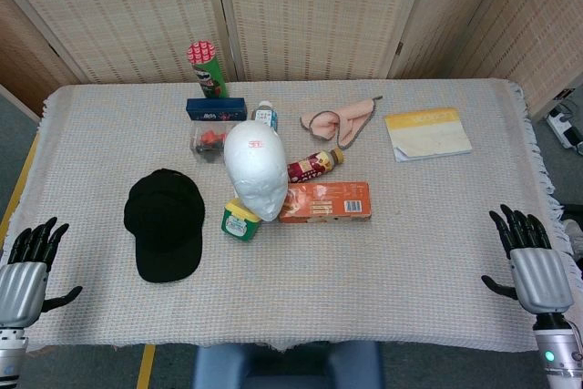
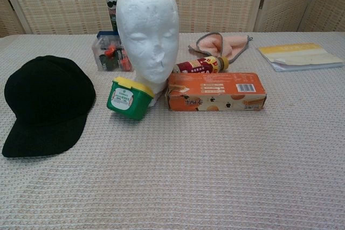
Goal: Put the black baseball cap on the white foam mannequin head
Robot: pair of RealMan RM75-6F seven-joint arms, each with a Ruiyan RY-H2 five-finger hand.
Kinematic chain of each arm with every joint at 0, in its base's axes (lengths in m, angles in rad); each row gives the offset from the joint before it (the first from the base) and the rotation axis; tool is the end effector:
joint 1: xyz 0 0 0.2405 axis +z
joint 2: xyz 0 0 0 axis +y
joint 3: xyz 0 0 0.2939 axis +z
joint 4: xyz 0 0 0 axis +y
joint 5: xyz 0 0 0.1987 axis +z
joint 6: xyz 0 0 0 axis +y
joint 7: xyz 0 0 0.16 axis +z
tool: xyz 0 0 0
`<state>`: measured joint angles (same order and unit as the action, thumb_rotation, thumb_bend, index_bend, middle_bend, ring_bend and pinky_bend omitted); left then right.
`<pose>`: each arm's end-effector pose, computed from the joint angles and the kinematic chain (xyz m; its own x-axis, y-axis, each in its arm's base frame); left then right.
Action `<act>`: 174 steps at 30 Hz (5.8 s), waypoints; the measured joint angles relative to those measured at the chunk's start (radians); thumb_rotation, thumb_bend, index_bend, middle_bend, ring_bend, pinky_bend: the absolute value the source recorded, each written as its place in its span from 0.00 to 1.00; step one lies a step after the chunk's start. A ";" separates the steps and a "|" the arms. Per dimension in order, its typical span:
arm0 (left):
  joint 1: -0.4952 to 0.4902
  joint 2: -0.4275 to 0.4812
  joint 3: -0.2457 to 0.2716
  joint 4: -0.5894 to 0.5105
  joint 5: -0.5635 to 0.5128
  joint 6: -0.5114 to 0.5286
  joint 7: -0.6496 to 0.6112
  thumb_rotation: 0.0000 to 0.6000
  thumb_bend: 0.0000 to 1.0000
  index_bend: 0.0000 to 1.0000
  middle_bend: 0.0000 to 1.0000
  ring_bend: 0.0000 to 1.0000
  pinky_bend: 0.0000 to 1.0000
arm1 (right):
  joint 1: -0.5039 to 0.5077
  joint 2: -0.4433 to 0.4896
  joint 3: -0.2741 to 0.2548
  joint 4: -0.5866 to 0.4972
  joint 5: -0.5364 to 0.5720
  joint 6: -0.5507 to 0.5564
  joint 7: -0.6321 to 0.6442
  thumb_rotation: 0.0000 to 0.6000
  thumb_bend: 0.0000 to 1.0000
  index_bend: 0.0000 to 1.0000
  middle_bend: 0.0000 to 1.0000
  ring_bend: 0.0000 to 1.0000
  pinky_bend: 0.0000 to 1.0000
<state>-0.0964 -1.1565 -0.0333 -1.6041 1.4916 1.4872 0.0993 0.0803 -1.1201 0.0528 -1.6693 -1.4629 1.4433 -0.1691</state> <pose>-0.3398 0.1996 0.1716 0.4588 0.0134 0.8885 0.8885 -0.0130 -0.4586 -0.3377 -0.1969 0.1766 0.4900 -0.0512 0.8702 -0.8707 0.0186 0.4914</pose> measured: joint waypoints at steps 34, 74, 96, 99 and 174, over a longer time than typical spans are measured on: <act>-0.076 -0.728 0.078 0.970 0.372 0.213 -0.354 1.00 0.25 0.52 1.00 0.98 1.00 | 0.009 0.025 -0.013 -0.018 0.003 -0.039 0.012 1.00 0.00 0.00 0.00 0.00 0.00; -0.156 -0.931 0.107 1.452 0.230 0.168 -0.361 1.00 0.34 0.51 1.00 0.98 1.00 | 0.025 0.041 -0.025 -0.047 0.028 -0.086 -0.002 1.00 0.05 0.00 0.00 0.00 0.00; -0.199 -0.900 0.060 1.448 0.157 0.235 -0.387 1.00 0.51 0.68 1.00 0.98 1.00 | 0.033 0.057 -0.041 -0.057 0.008 -0.106 0.026 1.00 0.04 0.00 0.00 0.00 0.00; -0.234 -0.878 0.012 1.437 0.117 0.294 -0.397 1.00 0.51 0.69 1.00 0.98 1.00 | 0.033 0.062 -0.043 -0.059 0.001 -0.106 0.034 1.00 0.05 0.00 0.00 0.00 0.00; -0.213 -0.103 0.140 -0.025 -0.235 0.118 0.140 1.00 0.07 0.04 0.11 0.04 0.18 | 0.004 0.079 -0.017 -0.053 -0.023 0.000 0.095 1.00 0.05 0.00 0.00 0.00 0.00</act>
<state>-0.3096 -1.2591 0.1063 -1.6292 1.2566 1.6052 0.2393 0.0838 -1.0413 0.0361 -1.7227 -1.4860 1.4437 -0.0740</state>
